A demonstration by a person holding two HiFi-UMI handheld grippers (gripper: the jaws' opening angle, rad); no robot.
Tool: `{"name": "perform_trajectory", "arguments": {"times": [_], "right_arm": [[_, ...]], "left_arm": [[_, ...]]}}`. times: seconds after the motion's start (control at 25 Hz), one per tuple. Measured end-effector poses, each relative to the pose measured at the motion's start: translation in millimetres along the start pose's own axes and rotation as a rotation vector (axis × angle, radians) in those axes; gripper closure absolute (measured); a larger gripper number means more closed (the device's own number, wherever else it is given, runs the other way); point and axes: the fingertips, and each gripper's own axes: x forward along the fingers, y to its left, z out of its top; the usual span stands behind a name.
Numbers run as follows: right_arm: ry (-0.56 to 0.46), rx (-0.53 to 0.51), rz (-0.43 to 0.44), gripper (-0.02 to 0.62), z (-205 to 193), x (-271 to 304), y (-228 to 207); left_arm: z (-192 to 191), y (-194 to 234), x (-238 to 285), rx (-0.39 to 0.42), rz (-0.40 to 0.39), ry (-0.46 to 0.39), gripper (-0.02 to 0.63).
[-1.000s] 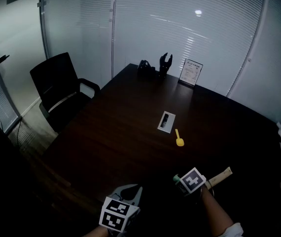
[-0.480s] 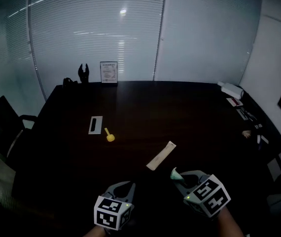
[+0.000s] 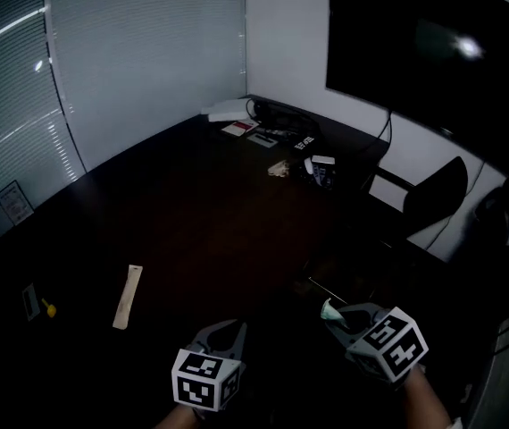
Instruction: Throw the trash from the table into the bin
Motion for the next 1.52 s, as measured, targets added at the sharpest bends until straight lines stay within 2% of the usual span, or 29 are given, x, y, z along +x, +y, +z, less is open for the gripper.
{"name": "perform_trajectory", "arguments": {"times": [0.16, 0.24, 0.32, 0.44, 0.56, 0.96, 1.04, 1.12, 1.2, 1.4, 1.52], "right_arm": [[0.054, 0.179, -0.097, 0.554, -85.8, -7.6, -82.7], [0.077, 0.225, -0.103, 0.554, -129.4, 4.3, -112.5], [0.108, 0.219, -0.072, 0.554, -164.8, 29.9, -126.1], [0.186, 0.217, -0.009, 0.554, -213.7, 87.8, -134.5], [0.253, 0.264, 0.043, 0.554, -260.5, 150.8, -135.7], [0.347, 0.354, 0.17, 0.552, -370.2, 293.1, -101.1], [0.369, 0.352, 0.187, 0.547, -386.3, 308.3, -93.5], [0.393, 0.35, 0.188, 0.451, -395.0, 317.2, -88.7], [0.395, 0.359, 0.179, 0.393, -393.8, 321.2, -87.1], [0.322, 0.372, 0.095, 0.393, -368.7, 310.6, -100.3], [0.26, 0.369, 0.041, 0.393, -339.4, 286.3, -111.0]], "left_arm": [[0.5, -57.7, 72.6, 0.036, -0.1, 0.045, 0.607], [-8.8, -78.2, 109.6, 0.038, -0.129, 0.073, 0.607], [-22.3, -89.3, 141.7, 0.033, -0.144, 0.1, 0.607], [-48.0, -93.0, 182.7, 0.019, -0.144, 0.132, 0.607], [-77.0, -95.6, 214.6, 0.019, -0.154, 0.155, 0.607], [-177.0, -72.1, 261.7, 0.005, -0.137, 0.193, 0.607], [-187.0, -67.8, 265.0, 0.002, -0.141, 0.191, 0.607], [-192.6, -63.4, 266.0, -0.003, -0.142, 0.189, 0.607], [-193.2, -59.5, 265.2, -0.006, -0.142, 0.188, 0.607], [-183.9, -64.2, 259.1, -0.003, -0.163, 0.179, 0.607], [-171.3, -70.9, 251.4, -0.002, -0.182, 0.18, 0.607]]}}
